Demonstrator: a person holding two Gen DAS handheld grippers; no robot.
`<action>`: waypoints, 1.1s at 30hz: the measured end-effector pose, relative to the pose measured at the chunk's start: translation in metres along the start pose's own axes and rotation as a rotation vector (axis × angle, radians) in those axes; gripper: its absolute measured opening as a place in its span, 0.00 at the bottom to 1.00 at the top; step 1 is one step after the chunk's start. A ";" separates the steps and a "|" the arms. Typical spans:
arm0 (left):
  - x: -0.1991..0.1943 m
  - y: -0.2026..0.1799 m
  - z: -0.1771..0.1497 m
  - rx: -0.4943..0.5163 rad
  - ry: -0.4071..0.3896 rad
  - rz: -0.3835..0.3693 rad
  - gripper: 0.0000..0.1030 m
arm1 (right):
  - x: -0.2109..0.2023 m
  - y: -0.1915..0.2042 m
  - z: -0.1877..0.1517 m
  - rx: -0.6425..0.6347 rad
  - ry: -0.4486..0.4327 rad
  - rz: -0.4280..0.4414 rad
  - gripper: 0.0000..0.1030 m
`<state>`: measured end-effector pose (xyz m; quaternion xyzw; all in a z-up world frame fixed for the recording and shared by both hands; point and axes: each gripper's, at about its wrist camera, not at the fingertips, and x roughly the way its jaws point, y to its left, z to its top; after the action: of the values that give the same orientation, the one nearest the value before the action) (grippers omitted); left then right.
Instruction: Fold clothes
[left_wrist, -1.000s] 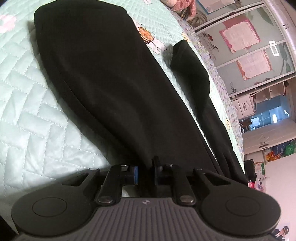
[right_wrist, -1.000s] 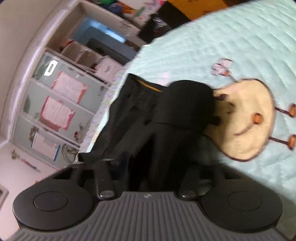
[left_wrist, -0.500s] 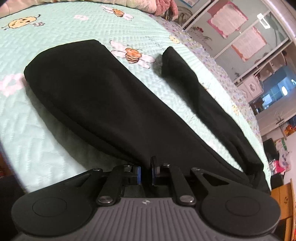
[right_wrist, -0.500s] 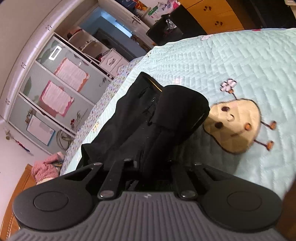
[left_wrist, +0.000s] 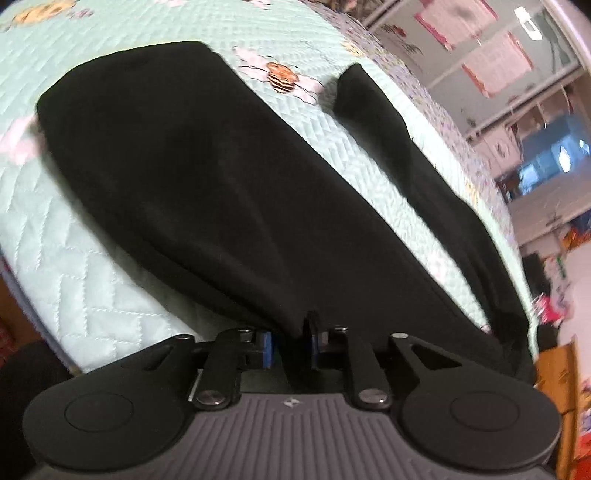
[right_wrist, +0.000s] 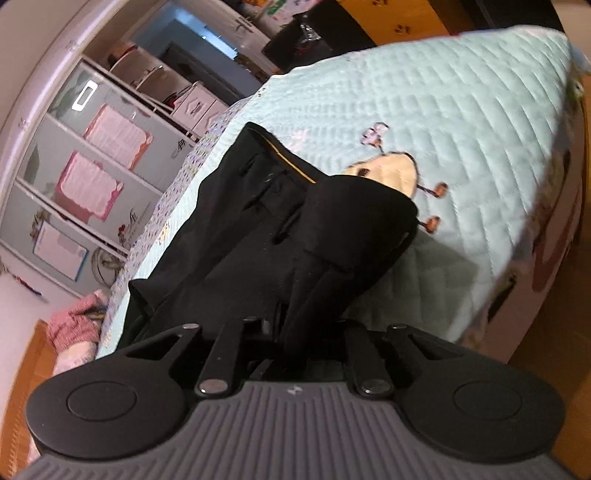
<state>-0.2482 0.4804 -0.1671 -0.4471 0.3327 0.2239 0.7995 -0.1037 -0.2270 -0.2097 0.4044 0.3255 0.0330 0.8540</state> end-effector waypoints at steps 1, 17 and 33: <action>-0.004 0.002 0.002 -0.003 0.005 -0.008 0.21 | -0.004 -0.003 0.001 0.020 -0.011 -0.008 0.28; -0.101 -0.064 0.032 0.179 -0.129 -0.191 0.51 | -0.048 0.084 0.031 -0.116 -0.096 0.079 0.67; 0.038 -0.106 -0.028 0.405 0.139 -0.027 0.64 | 0.087 0.119 -0.053 -0.217 0.319 0.156 0.65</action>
<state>-0.1621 0.4054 -0.1450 -0.2960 0.4193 0.1104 0.8511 -0.0420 -0.0840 -0.1959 0.3238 0.4188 0.1977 0.8251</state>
